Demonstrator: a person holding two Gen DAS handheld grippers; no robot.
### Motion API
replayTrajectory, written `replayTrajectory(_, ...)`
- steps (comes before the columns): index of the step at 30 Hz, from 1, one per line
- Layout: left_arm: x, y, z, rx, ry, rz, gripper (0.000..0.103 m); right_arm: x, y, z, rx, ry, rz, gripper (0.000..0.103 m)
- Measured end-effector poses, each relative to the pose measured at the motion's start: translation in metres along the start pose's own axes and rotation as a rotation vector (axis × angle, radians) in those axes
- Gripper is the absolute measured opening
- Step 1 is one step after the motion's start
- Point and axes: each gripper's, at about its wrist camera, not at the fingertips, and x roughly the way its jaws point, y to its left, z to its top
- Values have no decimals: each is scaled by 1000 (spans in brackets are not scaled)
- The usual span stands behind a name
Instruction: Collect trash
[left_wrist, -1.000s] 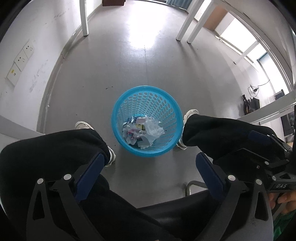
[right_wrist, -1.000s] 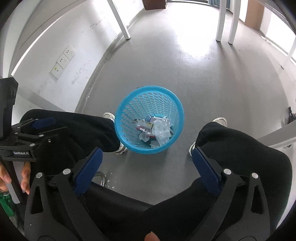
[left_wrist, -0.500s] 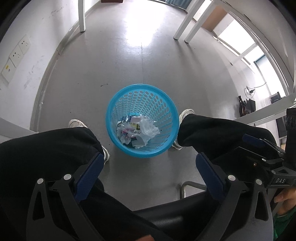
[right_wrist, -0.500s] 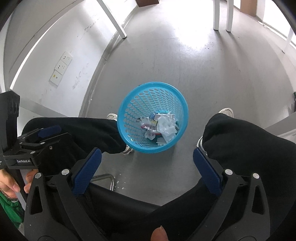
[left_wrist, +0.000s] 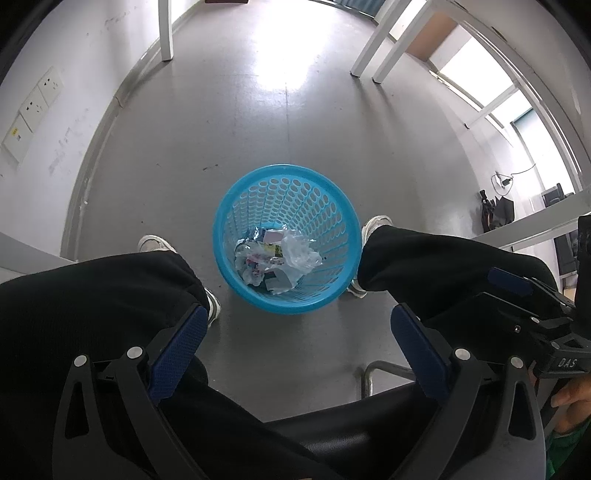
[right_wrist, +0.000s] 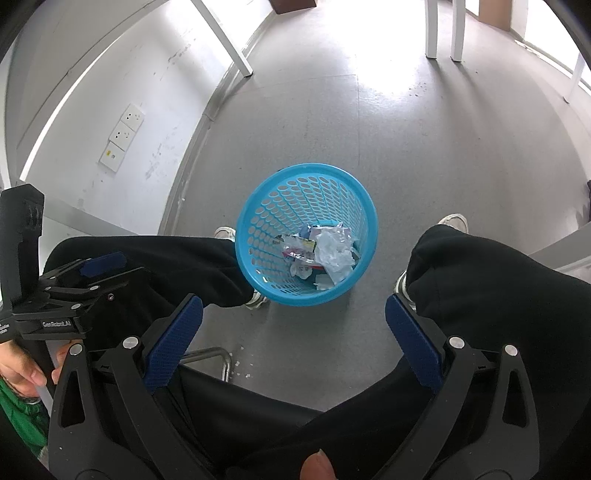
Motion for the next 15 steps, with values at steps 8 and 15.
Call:
replayTrajectory(8, 1, 3, 2, -3, 5, -1, 97, 4, 0, 2, 10, 9, 11, 95)
replayTrajectory(15, 2, 2, 1, -3, 9, 0, 97, 5, -5, 2, 34, 6, 15, 95)
